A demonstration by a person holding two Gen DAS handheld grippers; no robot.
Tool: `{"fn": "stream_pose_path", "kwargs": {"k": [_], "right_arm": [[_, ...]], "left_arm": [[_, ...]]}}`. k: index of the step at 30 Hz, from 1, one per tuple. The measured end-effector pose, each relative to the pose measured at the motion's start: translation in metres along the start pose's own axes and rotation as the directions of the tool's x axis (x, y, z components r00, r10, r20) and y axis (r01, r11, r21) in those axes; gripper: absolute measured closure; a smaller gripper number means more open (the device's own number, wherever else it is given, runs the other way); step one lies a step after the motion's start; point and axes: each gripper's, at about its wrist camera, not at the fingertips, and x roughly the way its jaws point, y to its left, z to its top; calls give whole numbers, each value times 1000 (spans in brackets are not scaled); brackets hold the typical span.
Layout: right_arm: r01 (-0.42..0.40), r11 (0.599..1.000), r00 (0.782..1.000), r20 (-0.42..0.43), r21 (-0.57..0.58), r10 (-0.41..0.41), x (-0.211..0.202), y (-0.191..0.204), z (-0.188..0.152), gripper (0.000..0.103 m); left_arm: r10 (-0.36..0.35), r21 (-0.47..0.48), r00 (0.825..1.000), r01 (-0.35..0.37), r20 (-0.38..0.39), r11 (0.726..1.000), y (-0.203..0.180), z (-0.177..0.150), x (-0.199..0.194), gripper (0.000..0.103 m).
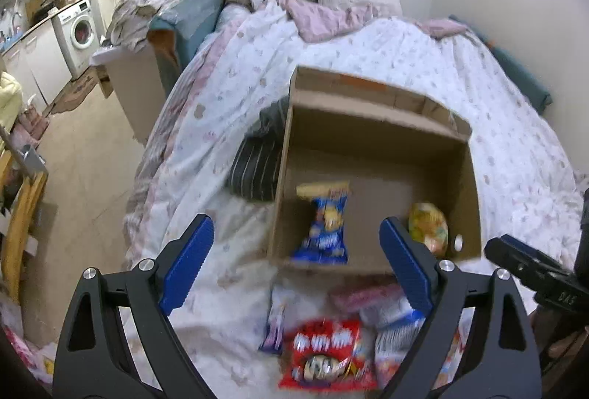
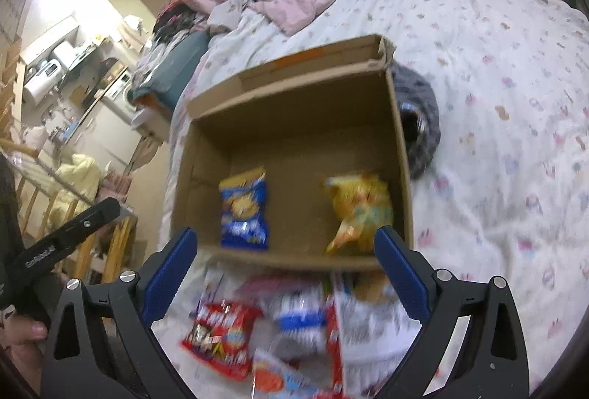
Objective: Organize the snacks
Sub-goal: 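Grasp the shrimp flakes bag with the right tool while the left tool grasps the red milk candy bag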
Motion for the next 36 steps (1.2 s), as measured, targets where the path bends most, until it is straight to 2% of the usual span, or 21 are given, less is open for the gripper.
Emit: {"fn": "stream_pose_path", "kwargs": {"k": [4,9,12,14,19,25,29,31,32,33,34,35,36], "right_arm": [[-87,994,996,-19,73,88,-12,-7,-17,4],[-76,989,995,-49,127,83,-18,-13,-35,4],[-29,986,987,-152,164,54,-12,-14,-54,4],[8,984,971,-237,177,35,-7,-11,-71,4],[81,980,926,-378,180,-7,5,3,-108,4],[178,980,872,-476,87,-116,42,26,-133,4],[246,969,840,-506,27,-199,67,31,-141,4],[272,962,832,-499,-9,-240,74,32,-141,9],[278,960,828,-497,-36,-259,77,33,-141,13],[281,958,822,-502,-53,-269,79,34,-142,24],[283,957,817,-507,-61,-274,81,34,-143,25],[272,960,820,-508,-58,-263,80,32,-143,28],[266,962,822,-506,-63,-260,78,32,-144,35]], "left_arm": [[10,11,999,-9,-48,1000,4,-21,0,13],[-4,-7,995,4,-97,1000,13,-42,1,13],[-12,-16,993,10,-115,1000,18,-50,2,13],[-8,-19,993,6,-115,1000,22,-52,1,13],[-32,-55,992,25,-121,998,34,-55,-2,13],[-57,-99,986,42,-159,994,44,-56,-3,13],[-47,-88,987,34,-156,996,46,-59,-6,13],[-46,-80,986,34,-157,996,47,-60,-7,13],[-45,-80,987,33,-155,996,48,-60,-8,13],[-43,-79,987,31,-152,996,48,-61,-9,13],[-41,-77,988,30,-150,997,48,-61,-10,13],[-43,-76,988,32,-150,997,48,-61,-11,13],[-46,-78,987,35,-151,996,48,-61,-11,13]]}}
